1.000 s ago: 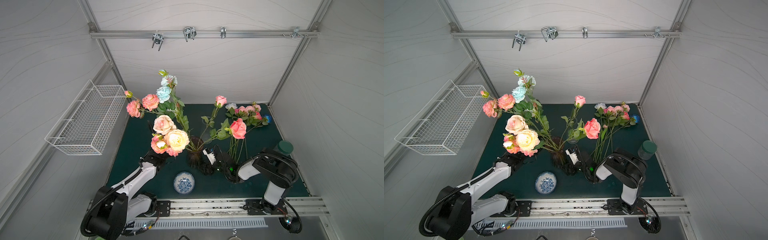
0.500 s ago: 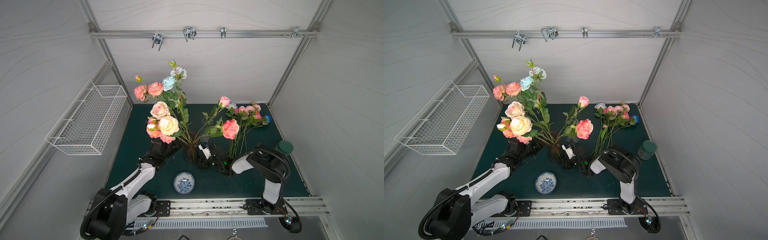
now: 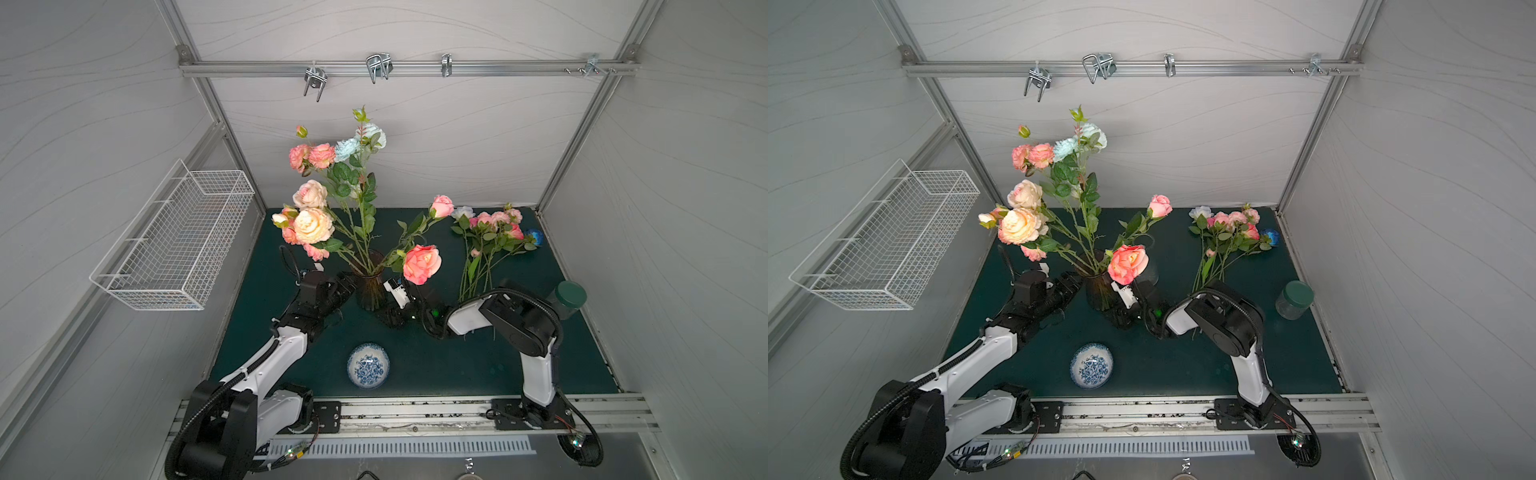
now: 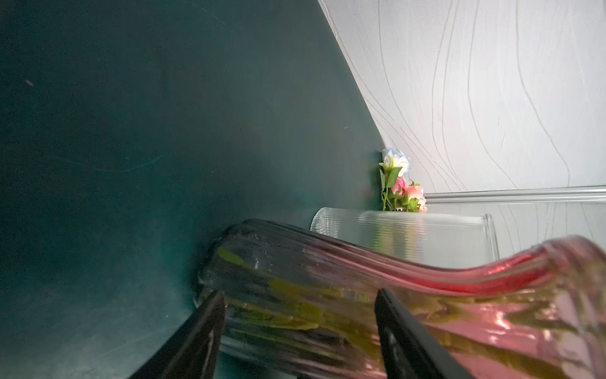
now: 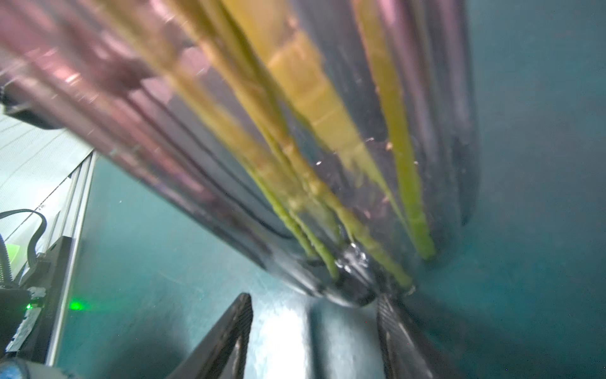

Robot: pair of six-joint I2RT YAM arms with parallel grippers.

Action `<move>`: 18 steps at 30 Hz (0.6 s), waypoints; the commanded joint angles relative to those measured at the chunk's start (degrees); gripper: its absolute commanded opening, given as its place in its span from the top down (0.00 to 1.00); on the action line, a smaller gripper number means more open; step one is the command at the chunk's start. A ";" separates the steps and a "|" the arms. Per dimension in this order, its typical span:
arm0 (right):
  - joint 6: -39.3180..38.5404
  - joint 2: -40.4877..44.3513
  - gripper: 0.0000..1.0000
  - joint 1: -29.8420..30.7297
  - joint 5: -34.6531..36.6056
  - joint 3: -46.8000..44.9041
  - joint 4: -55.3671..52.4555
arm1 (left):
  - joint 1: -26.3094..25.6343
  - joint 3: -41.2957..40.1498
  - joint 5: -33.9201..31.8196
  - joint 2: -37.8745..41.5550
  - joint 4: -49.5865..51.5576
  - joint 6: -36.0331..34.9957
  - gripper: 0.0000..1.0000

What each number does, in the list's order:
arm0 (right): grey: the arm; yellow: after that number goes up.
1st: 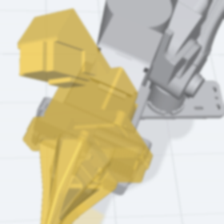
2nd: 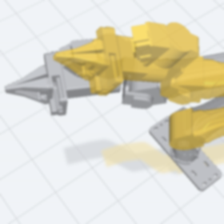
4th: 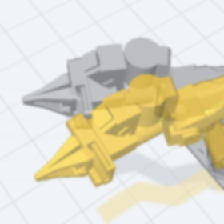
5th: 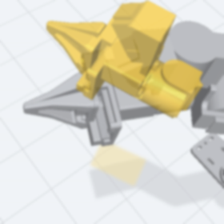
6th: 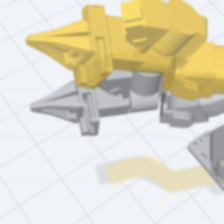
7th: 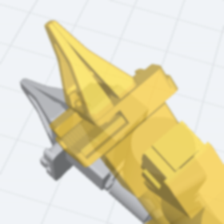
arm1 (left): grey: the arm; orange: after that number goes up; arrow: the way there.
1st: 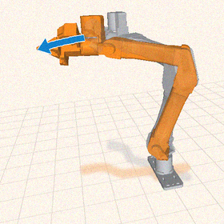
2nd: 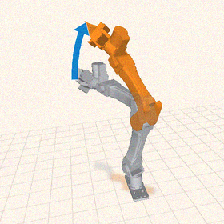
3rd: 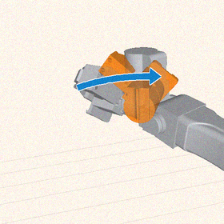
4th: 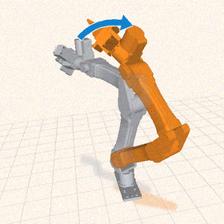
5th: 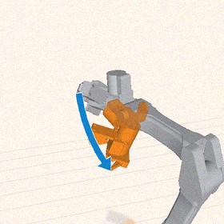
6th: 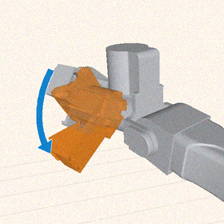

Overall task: Arrange flowers in a vase
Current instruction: Move the vase to the middle-left of the table.

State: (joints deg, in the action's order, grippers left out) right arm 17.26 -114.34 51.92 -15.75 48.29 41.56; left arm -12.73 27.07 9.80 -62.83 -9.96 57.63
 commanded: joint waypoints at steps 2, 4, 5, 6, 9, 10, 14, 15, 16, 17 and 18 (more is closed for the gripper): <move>-1.94 -2.30 0.39 -0.24 -2.34 3.89 -0.44 | 0.55 0.19 0.84 -0.73 -1.65 0.55 0.26; -2.18 -3.05 0.40 -0.24 -2.55 5.08 -1.21 | 0.78 0.09 0.86 -1.02 -1.85 0.73 0.26; -2.07 -3.33 0.40 -0.24 -2.70 5.44 -1.38 | 0.90 0.00 0.88 -1.14 -1.78 0.86 0.26; -2.22 -3.67 0.40 -0.24 -2.73 5.89 -1.64 | 1.02 -0.09 0.91 -1.18 -2.06 0.91 0.26; -2.41 -4.76 0.41 -0.35 -3.07 7.46 -2.60 | 1.37 -0.09 0.75 -1.11 -1.35 1.04 0.26; -2.51 -5.11 0.40 -0.37 -3.17 7.96 -2.81 | 1.48 -0.04 0.65 -0.93 -1.02 1.08 0.26; -2.67 -6.15 0.41 -0.59 -3.70 9.61 -3.86 | 1.91 -0.22 0.52 -0.81 -0.87 1.35 0.26; -2.64 -6.36 0.41 -0.59 -3.73 10.07 -4.15 | 1.97 -0.35 0.49 -0.84 -0.81 1.39 0.26; -2.74 -6.65 0.41 -0.59 -3.84 10.44 -4.44 | 2.01 -0.40 0.40 -0.81 -0.66 1.52 0.26; -2.84 -6.93 0.41 -0.59 -3.77 10.89 -4.90 | 2.05 -0.44 0.46 -0.77 -0.60 1.61 0.26; -2.86 -7.23 0.41 -0.59 -3.76 11.34 -5.16 | 2.18 -0.44 0.23 -0.58 -0.21 1.61 0.26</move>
State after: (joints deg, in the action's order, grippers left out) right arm 15.84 -119.96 51.66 -18.81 57.89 37.47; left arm -11.07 26.59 10.07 -63.53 -9.58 58.67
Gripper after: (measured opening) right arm 0.590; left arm 0.737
